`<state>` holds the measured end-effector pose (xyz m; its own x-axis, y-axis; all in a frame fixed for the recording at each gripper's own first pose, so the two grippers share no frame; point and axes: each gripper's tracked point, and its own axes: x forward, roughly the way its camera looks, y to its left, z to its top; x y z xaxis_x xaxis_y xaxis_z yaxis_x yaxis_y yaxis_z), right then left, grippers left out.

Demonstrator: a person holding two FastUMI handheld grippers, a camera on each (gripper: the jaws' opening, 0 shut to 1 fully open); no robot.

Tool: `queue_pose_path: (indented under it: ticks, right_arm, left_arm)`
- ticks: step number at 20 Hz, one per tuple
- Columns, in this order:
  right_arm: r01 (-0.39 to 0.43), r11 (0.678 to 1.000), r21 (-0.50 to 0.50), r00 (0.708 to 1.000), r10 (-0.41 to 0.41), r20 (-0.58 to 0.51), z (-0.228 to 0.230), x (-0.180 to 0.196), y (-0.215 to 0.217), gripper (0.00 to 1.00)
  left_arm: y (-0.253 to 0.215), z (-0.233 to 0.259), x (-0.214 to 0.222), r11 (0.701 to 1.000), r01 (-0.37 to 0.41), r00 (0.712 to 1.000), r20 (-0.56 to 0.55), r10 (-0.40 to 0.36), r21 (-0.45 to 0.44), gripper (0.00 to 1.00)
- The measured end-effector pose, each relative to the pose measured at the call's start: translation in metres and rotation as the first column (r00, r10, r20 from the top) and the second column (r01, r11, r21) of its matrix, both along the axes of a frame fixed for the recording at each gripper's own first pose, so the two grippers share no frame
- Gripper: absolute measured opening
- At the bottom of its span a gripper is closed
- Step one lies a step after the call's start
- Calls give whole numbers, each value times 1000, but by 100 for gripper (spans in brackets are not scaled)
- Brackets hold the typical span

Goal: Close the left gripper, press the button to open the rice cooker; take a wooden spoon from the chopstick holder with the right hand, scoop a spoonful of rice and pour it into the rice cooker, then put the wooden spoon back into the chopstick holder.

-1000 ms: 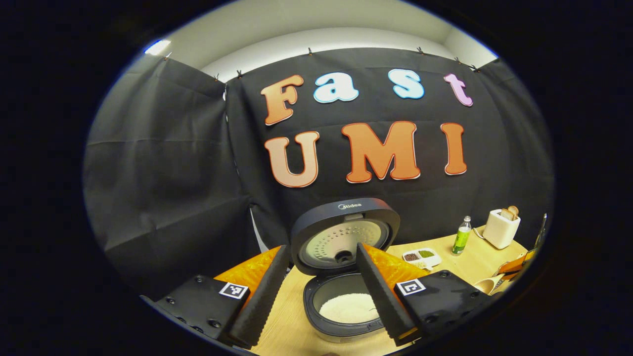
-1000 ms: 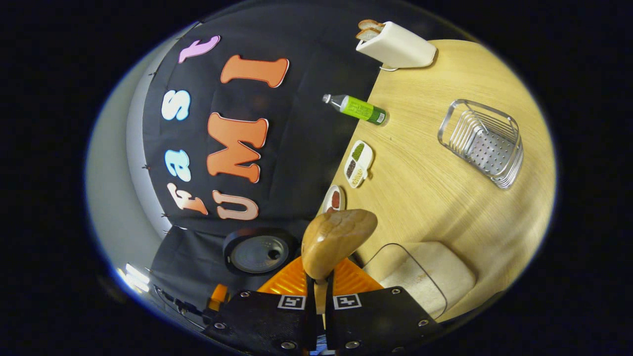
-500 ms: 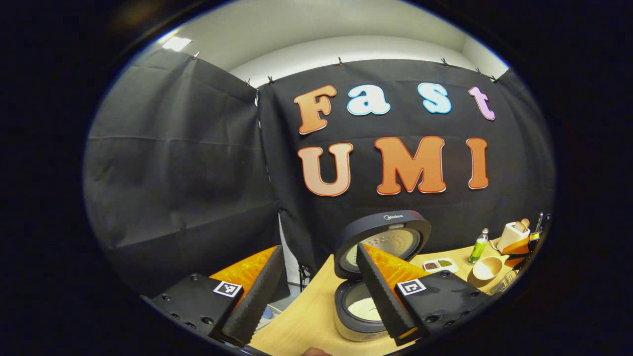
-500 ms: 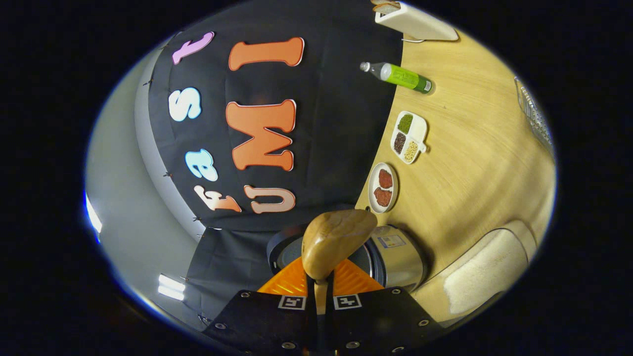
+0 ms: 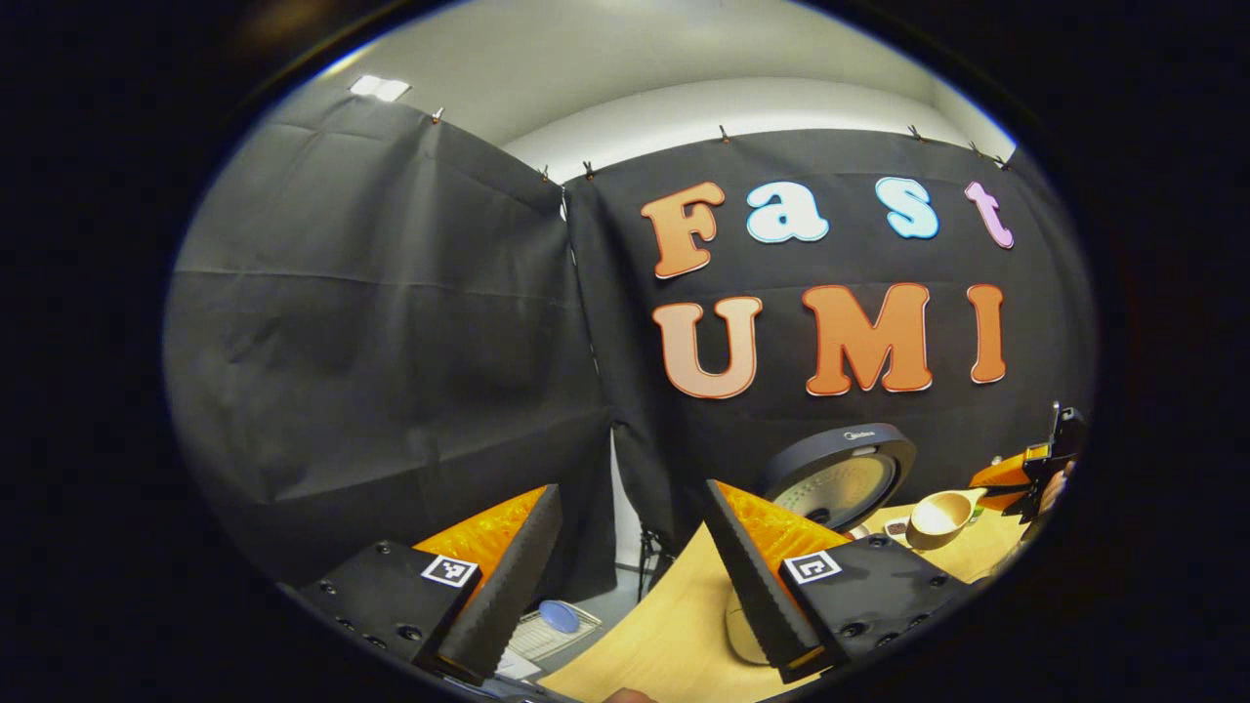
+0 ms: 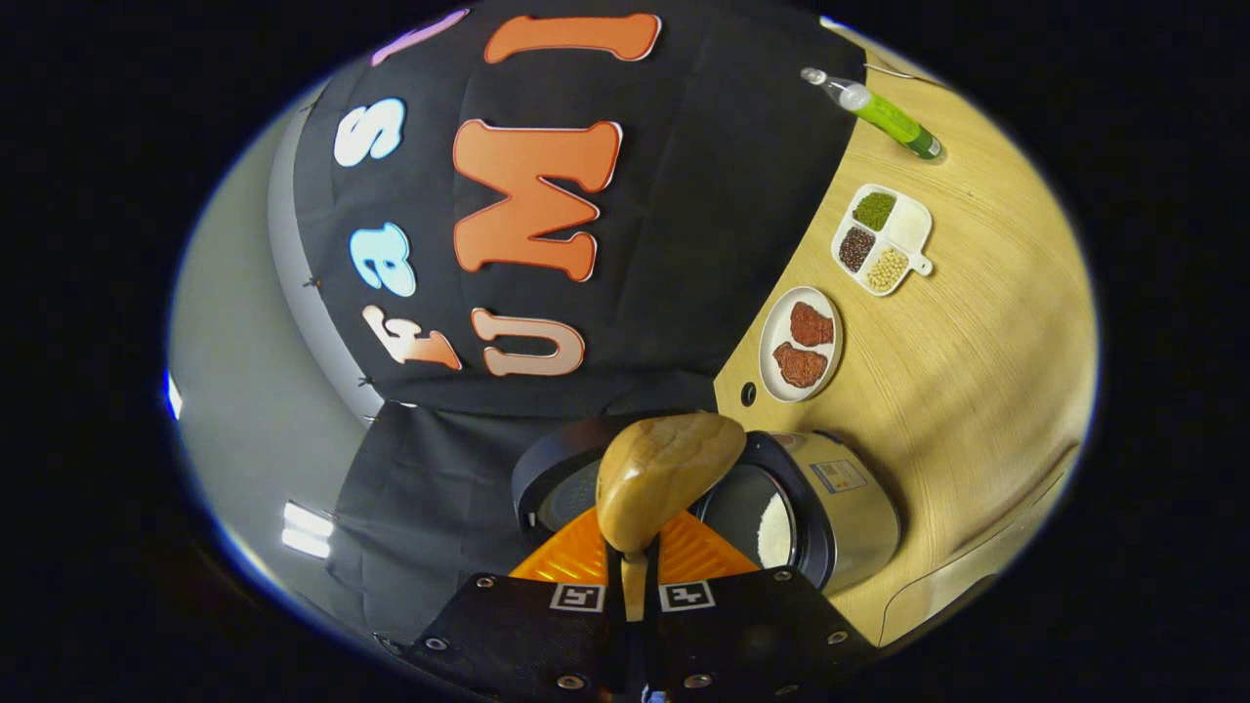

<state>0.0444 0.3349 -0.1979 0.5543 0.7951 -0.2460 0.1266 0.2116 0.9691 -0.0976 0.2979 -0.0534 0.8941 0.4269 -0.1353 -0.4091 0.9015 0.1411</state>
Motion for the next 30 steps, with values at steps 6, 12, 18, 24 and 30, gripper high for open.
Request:
queue_pose_path:
  ticks: [6,12,18,24,30]
  right_arm:
    - [-51,986,-157,994,66,92,-8,9,37,6]
    - [-74,938,-340,973,142,180,-18,11,59,6]
    - [-67,861,-504,920,248,303,-16,10,70,6]
    - [-28,817,-575,868,305,391,-6,9,81,6]
    - [39,775,-630,807,347,477,7,8,86,6]
  left_arm:
    - [30,15,-9,998,-34,999,16,34,53,97]
    - [40,11,-17,998,-53,999,8,53,30,97]
    - [43,4,-17,999,-53,998,-21,53,12,94]
    - [54,11,-26,997,-77,997,-9,77,10,94]
    - [60,10,-35,995,-102,995,-12,102,1,94]
